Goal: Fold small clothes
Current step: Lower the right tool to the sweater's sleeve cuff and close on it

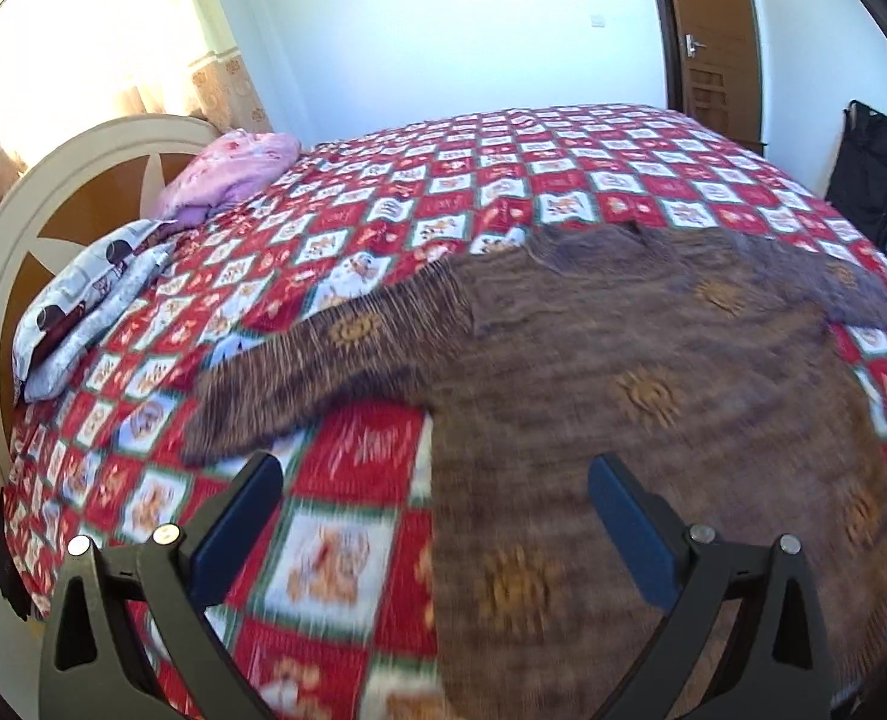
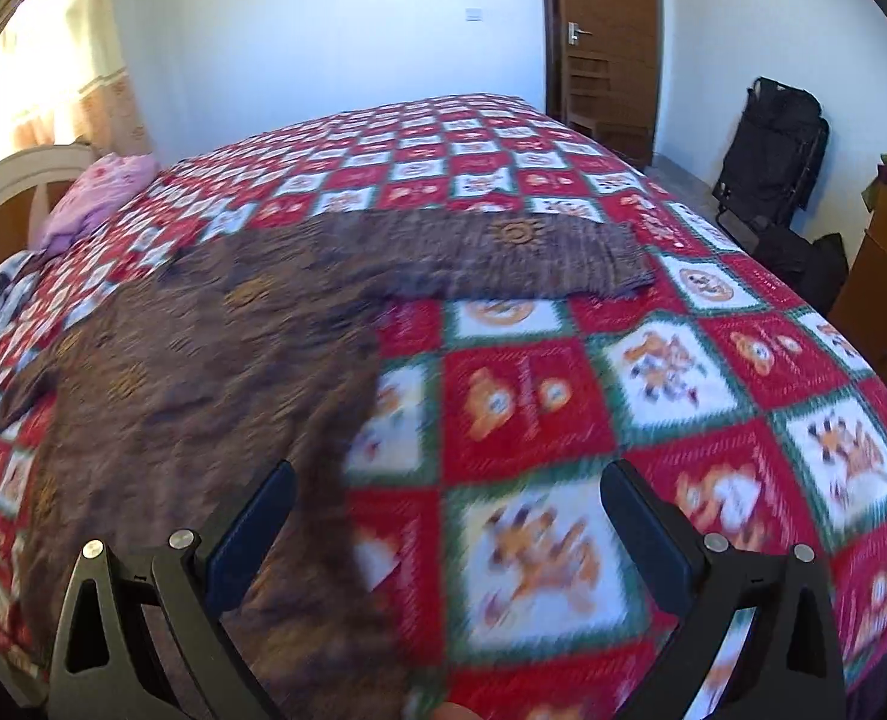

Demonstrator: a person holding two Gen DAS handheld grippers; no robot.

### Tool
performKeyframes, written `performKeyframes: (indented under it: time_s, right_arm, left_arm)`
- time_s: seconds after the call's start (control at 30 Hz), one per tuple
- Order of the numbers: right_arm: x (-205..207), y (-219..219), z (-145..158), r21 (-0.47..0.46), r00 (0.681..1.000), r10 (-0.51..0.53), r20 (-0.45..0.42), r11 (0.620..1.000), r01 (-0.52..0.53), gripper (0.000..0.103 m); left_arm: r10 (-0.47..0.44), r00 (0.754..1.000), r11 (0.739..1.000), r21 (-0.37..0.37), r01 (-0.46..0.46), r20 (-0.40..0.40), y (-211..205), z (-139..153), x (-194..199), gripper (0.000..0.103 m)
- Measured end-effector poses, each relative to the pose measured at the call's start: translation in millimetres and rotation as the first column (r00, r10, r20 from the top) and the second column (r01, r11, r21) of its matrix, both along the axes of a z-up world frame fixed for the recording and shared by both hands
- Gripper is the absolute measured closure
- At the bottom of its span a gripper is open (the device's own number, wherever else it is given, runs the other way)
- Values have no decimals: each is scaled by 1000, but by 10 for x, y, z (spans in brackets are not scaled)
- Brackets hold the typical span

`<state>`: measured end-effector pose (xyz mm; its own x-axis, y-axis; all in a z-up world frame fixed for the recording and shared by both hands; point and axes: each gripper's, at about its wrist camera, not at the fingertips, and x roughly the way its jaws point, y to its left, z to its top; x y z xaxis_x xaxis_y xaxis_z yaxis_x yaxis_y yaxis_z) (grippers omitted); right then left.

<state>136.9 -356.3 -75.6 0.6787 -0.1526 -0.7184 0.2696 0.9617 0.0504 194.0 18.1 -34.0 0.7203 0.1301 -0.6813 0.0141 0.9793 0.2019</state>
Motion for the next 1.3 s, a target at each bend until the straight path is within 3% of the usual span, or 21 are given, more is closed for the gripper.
performKeyframes:
  time_s: [0.2, 0.37, 0.5, 0.63, 0.83, 1.23, 1.27, 1.3]
  right_arm:
    - [366, -474, 5, 2, 997, -80, -7, 997, 81, 1]
    - [652, -760, 4, -11, 992, -122, -17, 992, 122, 3]
    - [857, -921, -15, -2, 991, -130, -34, 992, 130, 14]
    - [1080, -1150, -74, 41, 988, -143, -59, 989, 145, 28]
    - [1404, -1551, -175, 71, 975, -203, -96, 975, 210, 41]
    - [1827, -1917, -365, 80, 963, -214, -162, 970, 229, 49]
    - [1841, -1906, -369, 69, 966, -204, -159, 974, 217, 52]
    - [1856, -1881, -365, 44, 968, -198, -157, 977, 207, 63]
  left_arm:
    - [14, 1000, 1000, 0, -14, -1, -87, -156, 391, 0]
    - [33, 998, 999, -6, -34, -54, -172, -382, 712, 0]
    - [37, 997, 999, -3, -37, -73, -240, -504, 890, 0]
    - [50, 998, 998, 25, -49, -50, -255, -538, 1069, 0]
    - [86, 996, 995, 57, -84, -23, -181, -568, 1369, 0]
    - [194, 979, 981, 38, -192, -59, 119, -721, 1800, 0]
    - [200, 978, 980, 34, -198, -67, 133, -741, 1815, 0]
    - [205, 976, 979, 25, -203, -81, 155, -776, 1838, 0]
